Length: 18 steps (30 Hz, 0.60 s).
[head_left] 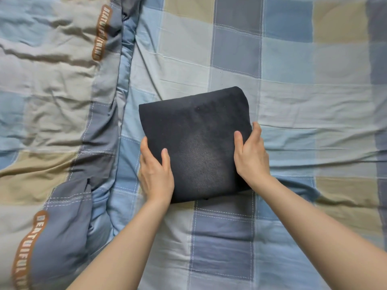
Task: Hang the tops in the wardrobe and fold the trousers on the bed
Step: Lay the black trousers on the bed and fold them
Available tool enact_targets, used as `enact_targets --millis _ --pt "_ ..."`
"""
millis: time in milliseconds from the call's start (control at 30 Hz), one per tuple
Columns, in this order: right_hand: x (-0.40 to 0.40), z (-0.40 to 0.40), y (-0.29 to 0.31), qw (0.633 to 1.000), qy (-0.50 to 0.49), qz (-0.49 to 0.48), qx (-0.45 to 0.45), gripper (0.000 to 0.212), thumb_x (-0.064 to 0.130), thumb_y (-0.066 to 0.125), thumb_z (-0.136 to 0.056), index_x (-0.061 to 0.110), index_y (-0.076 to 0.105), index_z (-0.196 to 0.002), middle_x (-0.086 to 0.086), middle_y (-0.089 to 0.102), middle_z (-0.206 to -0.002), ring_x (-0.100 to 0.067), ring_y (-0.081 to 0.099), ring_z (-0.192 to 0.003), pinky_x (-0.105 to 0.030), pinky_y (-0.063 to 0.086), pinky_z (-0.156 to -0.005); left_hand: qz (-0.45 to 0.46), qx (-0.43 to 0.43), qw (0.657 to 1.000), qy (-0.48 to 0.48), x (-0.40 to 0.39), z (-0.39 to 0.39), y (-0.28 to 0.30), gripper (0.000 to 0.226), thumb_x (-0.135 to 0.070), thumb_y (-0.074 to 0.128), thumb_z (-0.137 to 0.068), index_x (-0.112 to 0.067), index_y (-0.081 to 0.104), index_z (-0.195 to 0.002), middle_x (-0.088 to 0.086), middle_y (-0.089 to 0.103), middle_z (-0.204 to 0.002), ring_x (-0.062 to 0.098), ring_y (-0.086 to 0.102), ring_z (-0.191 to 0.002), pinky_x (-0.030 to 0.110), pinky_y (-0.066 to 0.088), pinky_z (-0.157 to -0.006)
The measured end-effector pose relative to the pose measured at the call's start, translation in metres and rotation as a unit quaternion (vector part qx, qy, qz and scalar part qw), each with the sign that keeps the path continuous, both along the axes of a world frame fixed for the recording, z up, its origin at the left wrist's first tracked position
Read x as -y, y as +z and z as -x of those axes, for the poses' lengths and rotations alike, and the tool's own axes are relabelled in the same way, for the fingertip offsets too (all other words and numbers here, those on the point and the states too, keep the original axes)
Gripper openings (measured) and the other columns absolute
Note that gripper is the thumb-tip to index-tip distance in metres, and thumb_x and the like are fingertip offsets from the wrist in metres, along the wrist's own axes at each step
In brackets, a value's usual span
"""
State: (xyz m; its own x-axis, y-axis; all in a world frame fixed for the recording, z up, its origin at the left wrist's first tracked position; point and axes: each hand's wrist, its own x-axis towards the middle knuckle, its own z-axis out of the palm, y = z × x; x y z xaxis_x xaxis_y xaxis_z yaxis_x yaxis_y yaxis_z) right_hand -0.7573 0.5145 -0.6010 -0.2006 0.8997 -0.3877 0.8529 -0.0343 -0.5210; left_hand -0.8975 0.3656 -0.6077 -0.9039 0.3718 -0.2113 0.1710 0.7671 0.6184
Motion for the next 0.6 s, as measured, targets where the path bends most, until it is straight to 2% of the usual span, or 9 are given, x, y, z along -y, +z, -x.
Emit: enact_targets --millis 100,200,300,400,433,500,567,600 --pt "0.005 0.001 -0.001 0.999 0.007 -0.031 0.026 0.066 0.055 0.031 -0.096 0.025 0.008 -0.150 -0.017 0.044 -0.135 -0.043 0.048 -0.116 -0.052 0.041 -0.093 0.009 -0.028 0.999 0.020 -0.005 -0.001 -0.001 0.055 -0.037 0.046 -0.100 -0.026 0.026 -0.150 0.012 0.048 -0.137 0.038 0.052 -0.113 0.046 0.040 -0.089" --pt "0.014 -0.002 0.001 0.995 0.062 -0.074 0.009 0.073 0.055 0.038 -0.092 0.031 0.002 -0.151 -0.014 0.038 -0.131 -0.043 0.047 -0.111 -0.053 0.043 -0.092 -0.007 -0.060 0.997 -0.040 0.002 -0.006 -0.003 0.058 -0.038 0.048 -0.096 -0.032 0.025 -0.150 0.011 0.042 -0.139 0.040 0.055 -0.109 0.051 0.046 -0.088" --pt "0.014 -0.016 0.003 0.986 0.151 -0.063 -0.011 0.069 0.053 0.045 -0.092 0.050 0.003 -0.146 -0.015 0.029 -0.137 -0.043 0.041 -0.121 -0.051 0.039 -0.099 -0.028 -0.069 0.986 -0.148 0.019 -0.003 -0.006 0.063 -0.033 0.057 -0.093 -0.044 0.025 -0.147 0.016 0.033 -0.145 0.040 0.049 -0.122 0.055 0.047 -0.095" --pt "0.002 -0.027 0.003 0.983 0.180 -0.021 -0.025 0.063 0.055 0.047 -0.091 0.062 0.008 -0.140 -0.016 0.029 -0.136 -0.040 0.038 -0.127 -0.046 0.036 -0.104 -0.035 -0.020 0.981 -0.190 0.031 0.012 -0.006 0.069 -0.029 0.063 -0.092 -0.051 0.026 -0.147 0.020 0.026 -0.148 0.034 0.035 -0.137 0.044 0.038 -0.108" --pt "0.001 -0.027 0.002 0.980 0.195 -0.028 -0.020 0.061 0.056 0.046 -0.091 0.063 0.009 -0.140 -0.016 0.030 -0.135 -0.041 0.041 -0.123 -0.046 0.038 -0.103 -0.033 -0.007 0.979 -0.202 0.031 0.017 -0.006 0.070 -0.029 0.062 -0.093 -0.054 0.024 -0.146 0.021 0.024 -0.148 0.034 0.034 -0.138 0.041 0.034 -0.110" --pt "0.002 -0.024 0.001 0.971 0.231 -0.061 0.003 0.059 0.056 0.043 -0.092 0.062 0.010 -0.141 -0.016 0.028 -0.138 -0.042 0.045 -0.117 -0.049 0.043 -0.099 -0.017 -0.026 0.970 -0.242 0.027 0.019 -0.005 0.072 -0.029 0.059 -0.094 -0.058 0.018 -0.145 0.025 0.019 -0.150 0.041 0.037 -0.135 0.044 0.034 -0.111" --pt "0.008 -0.021 -0.001 0.966 0.244 -0.086 0.023 0.058 0.051 0.041 -0.095 0.057 0.010 -0.144 -0.020 0.022 -0.144 -0.044 0.042 -0.121 -0.053 0.045 -0.097 -0.026 -0.069 0.964 -0.257 0.024 0.013 -0.005 0.073 -0.023 0.058 -0.094 -0.053 0.018 -0.147 0.027 0.015 -0.153 0.046 0.037 -0.134 0.048 0.037 -0.110" --pt "0.010 -0.021 -0.002 0.965 0.245 -0.093 0.023 0.059 0.049 0.041 -0.096 0.054 0.010 -0.145 -0.022 0.020 -0.147 -0.045 0.038 -0.125 -0.054 0.045 -0.097 -0.047 -0.084 0.965 -0.244 0.024 0.011 -0.005 0.074 -0.018 0.059 -0.093 -0.048 0.020 -0.148 0.026 0.013 -0.154 0.044 0.033 -0.138 0.043 0.034 -0.113"
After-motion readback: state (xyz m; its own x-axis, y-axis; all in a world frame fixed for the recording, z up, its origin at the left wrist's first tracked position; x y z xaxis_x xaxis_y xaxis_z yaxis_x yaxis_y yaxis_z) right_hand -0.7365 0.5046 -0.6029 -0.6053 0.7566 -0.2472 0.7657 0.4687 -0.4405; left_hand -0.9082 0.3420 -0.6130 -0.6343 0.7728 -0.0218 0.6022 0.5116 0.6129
